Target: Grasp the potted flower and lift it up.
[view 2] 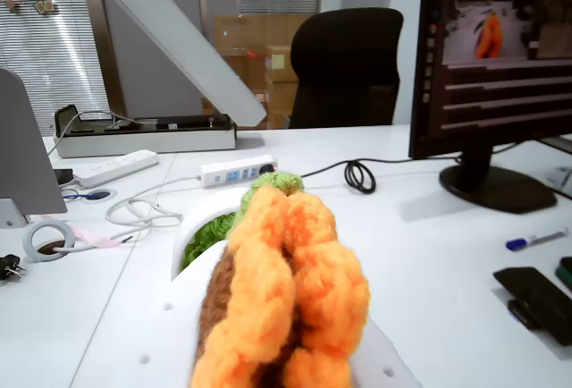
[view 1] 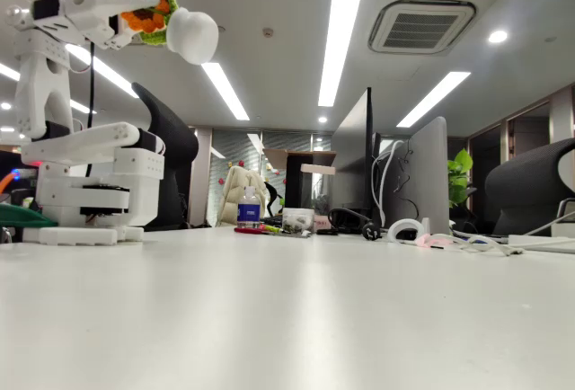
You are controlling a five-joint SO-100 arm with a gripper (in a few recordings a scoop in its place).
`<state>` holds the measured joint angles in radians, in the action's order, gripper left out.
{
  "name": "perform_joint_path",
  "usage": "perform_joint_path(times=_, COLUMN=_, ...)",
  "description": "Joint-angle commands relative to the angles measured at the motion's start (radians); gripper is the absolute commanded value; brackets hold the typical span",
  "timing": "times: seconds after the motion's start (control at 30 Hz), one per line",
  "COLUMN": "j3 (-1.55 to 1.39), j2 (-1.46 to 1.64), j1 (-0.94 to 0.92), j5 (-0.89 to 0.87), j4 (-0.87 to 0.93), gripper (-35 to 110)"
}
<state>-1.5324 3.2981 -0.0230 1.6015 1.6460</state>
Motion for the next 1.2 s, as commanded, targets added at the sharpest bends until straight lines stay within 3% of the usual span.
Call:
perform_joint_path(times=0.0, j3=0.002, j2=0.003, j1=0.0, j5=0.009, j4=0.003, gripper=0)
perform_joint_path(times=1.17, j3=0.006, j2=0.003, j1=0.002, j5=0.021, j4=0.006, gripper=0)
